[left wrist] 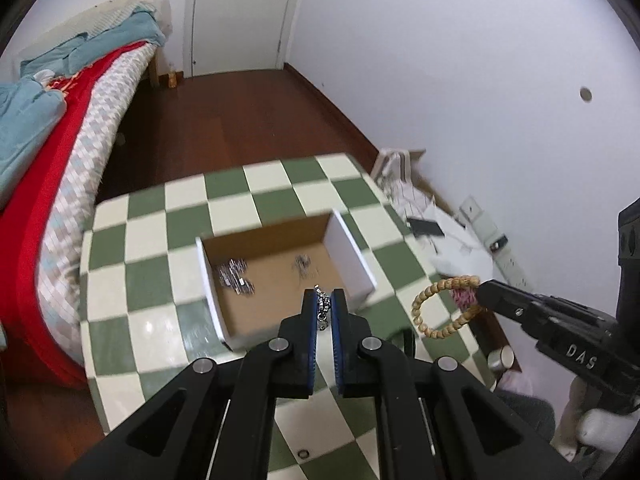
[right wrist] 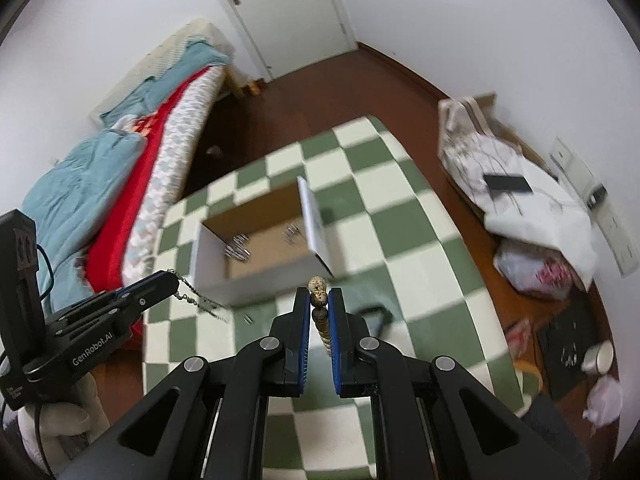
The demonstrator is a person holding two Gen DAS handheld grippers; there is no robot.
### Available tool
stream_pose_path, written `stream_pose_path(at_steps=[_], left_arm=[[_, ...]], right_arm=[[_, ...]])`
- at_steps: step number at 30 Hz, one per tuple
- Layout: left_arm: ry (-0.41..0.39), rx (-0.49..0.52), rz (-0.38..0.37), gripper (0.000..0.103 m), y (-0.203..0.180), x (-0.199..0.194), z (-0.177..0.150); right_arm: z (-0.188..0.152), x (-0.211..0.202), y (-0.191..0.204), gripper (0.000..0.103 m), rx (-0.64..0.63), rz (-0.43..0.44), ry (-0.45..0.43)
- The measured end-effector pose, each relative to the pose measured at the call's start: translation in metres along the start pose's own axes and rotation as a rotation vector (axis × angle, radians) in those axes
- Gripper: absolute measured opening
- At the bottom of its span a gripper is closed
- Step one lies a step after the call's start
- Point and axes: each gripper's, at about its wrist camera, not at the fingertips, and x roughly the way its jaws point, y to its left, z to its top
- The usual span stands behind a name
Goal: Organize jewelry
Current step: 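Lower both bracelets into the white box and open both grippers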
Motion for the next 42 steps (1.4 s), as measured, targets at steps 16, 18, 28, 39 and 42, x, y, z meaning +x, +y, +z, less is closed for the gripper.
stream_pose_path(at_steps=[16, 18, 28, 39, 42], left_arm=[[0.180, -0.183, -0.084, 0.004, 0.058, 0.085, 0.033], [0.214, -0.211, -0.088, 0.004, 0.066, 0.098, 0.029], [0.315, -0.258, -0.029, 0.006, 0.090, 0.125, 0.017], [0.191, -0.222, 0.134, 0.083, 0.090, 0.099, 0.029], [0.155, -0.189, 0.240, 0.103, 0.089, 0.088, 0.026]], right_arm=[[0.090, 0.084, 0.080, 0.009, -0.135, 0.072, 0.103], [0.091, 0.104, 0.082, 0.009, -0.133, 0.074, 0.145], [0.084, 0.166, 0.074, 0.009, -0.089, 0.100, 0.318], [0.089, 0.169, 0.061, 0.059, -0.125, -0.033, 0.317], [0.091, 0.159, 0.064, 0.059, -0.158, -0.092, 0.276]])
